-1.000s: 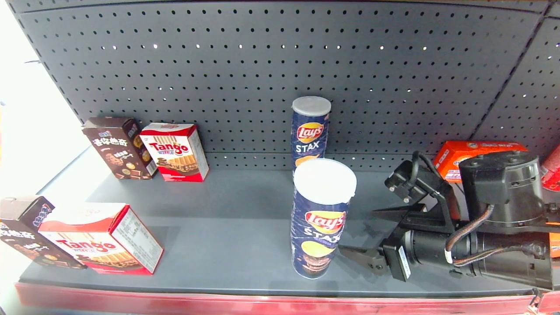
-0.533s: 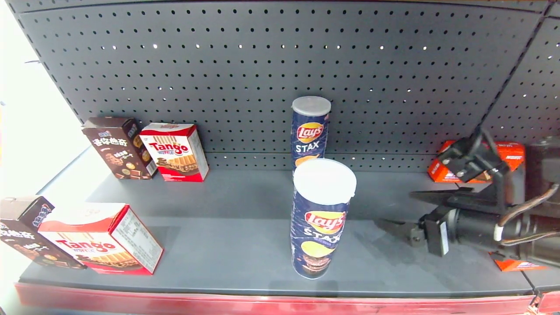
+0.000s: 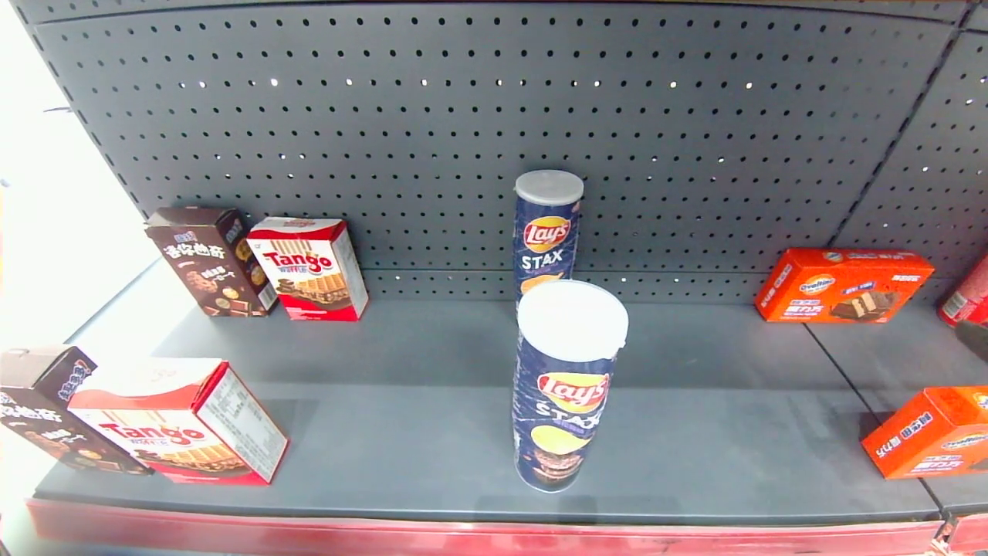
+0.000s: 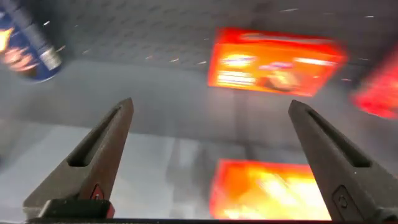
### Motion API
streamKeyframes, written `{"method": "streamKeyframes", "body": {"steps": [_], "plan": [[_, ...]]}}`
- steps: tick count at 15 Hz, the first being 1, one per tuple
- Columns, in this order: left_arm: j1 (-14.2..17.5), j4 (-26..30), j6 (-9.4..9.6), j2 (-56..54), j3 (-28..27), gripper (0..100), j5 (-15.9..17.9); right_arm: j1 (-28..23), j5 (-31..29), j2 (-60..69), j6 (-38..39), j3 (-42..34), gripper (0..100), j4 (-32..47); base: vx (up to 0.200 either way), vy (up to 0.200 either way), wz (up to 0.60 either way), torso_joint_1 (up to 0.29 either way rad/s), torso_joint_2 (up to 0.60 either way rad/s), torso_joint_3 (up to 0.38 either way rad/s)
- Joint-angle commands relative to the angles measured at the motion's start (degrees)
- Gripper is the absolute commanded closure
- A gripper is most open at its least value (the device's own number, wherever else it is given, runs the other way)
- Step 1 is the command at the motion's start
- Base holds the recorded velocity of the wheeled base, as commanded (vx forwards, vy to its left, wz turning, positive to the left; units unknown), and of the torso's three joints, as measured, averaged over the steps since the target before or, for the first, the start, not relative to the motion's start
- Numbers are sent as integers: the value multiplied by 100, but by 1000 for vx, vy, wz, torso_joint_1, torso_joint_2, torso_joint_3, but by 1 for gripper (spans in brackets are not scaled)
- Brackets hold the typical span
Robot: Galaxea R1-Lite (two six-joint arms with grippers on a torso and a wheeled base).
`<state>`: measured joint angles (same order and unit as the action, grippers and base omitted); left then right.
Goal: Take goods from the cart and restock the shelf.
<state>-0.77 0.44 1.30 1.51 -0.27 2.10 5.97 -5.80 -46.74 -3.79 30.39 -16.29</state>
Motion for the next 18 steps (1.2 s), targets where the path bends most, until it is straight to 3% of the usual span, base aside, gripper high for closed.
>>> {"method": "streamKeyframes", "body": {"steps": [1, 5, 7, 8, 9, 10, 11, 14, 15, 16, 17, 18], "plan": [[-2, 0, 1, 25, 0, 0, 1, -404, -211, 2046, -104, -886, 0, 38, 0, 0, 0, 0, 0, 0], [-2, 0, 1, 25, 0, 0, 1, -413, -167, 3356, -104, -1694, 0, 477, 0, 0, 0, 0, 0, 0], [15, -9, 1, 7, 9, 0, -8, -466, -193, 4419, -69, -2151, 0, 1374, 0, 0, 0, 0, 0, 0], [24, -9, 1, -11, 9, 0, -8, -615, -220, 4656, -8, -2521, 0, 1427, 0, 0, 0, 0, 0, 0], [33, -9, 1, -28, 9, 0, -8, -606, -220, 4656, 1, -2978, 0, 926, 0, 0, 0, 0, 0, 0], [42, -9, 1, -28, 9, 0, -8, -606, -176, 4656, 10, -3039, 0, 838, 0, 0, 0, 0, 0, 0], [50, -9, 1, -37, 9, 0, -8, -597, -9, 4656, 36, -2995, 0, 1356, 0, 0, 0, 0, 0, 0], [50, -18, -7, -46, 9, 0, -16, -606, 967, 4648, 107, -2978, 0, 1427, 0, 0, 0, 0, 0, 0], [50, -18, -7, -46, 9, 0, -25, -606, 976, 4648, 142, -2960, 0, 1462, 0, 0, 0, 0, 0, 0], [50, -26, -7, -46, 9, 0, -25, -606, 18, 4665, 485, -3030, 0, 1541, 0, 0, 0, 0, 0, 0], [50, -44, 1, -46, 27, 0, -25, -606, -140, 4665, 581, -3039, 0, 1585, 0, 0, 0, 0, 0, 0], [50, -44, 1, -54, 27, 0, -43, -606, 79, 4665, 274, -3039, 0, 1594, 0, 0, 0, 0, 0, 0]]}}
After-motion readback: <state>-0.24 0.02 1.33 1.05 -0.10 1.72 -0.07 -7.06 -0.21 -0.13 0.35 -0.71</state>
